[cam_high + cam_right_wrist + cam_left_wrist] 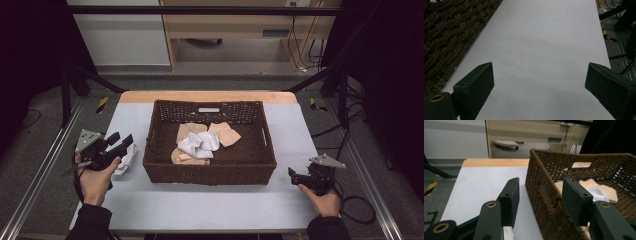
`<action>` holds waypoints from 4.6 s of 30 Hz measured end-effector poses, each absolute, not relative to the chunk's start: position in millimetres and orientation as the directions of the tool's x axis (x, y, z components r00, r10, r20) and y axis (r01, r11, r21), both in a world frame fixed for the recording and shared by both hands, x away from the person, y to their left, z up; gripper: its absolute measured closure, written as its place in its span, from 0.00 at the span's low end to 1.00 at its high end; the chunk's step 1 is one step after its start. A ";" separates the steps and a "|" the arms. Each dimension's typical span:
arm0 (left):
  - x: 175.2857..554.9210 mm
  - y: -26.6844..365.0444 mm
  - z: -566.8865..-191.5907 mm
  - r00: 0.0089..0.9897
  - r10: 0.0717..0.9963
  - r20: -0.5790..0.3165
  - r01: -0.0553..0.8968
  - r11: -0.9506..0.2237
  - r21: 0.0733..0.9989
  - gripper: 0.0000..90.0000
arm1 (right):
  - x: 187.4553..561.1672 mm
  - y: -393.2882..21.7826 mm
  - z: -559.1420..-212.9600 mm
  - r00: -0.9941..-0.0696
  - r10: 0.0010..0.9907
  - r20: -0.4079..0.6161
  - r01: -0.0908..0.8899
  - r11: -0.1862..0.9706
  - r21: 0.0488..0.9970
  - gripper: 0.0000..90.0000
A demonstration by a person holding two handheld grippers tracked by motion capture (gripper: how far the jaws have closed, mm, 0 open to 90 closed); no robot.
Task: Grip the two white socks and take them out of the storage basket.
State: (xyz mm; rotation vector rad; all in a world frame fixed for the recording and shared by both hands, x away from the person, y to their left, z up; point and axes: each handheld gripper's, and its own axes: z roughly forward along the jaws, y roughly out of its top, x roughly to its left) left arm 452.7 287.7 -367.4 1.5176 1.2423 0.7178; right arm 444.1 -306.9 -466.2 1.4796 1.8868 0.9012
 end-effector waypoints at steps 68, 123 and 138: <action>554.8 94.9 -404.7 0.418 0.908 0.021 0.448 -0.227 0.865 0.46 | 447.0 -308.0 -464.7 -0.224 0.974 -0.022 0.584 0.153 0.797 0.09; 538.8 102.4 -388.4 0.509 0.857 -0.085 0.390 -0.142 0.910 0.95 | 446.1 -308.1 -464.6 -0.223 0.974 -0.027 0.588 0.156 0.794 0.09; 514.9 126.6 -337.0 0.525 0.847 -0.086 0.213 -0.033 0.977 0.95 | 446.0 -307.9 -464.7 -0.220 0.975 -0.028 0.587 0.155 0.794 0.09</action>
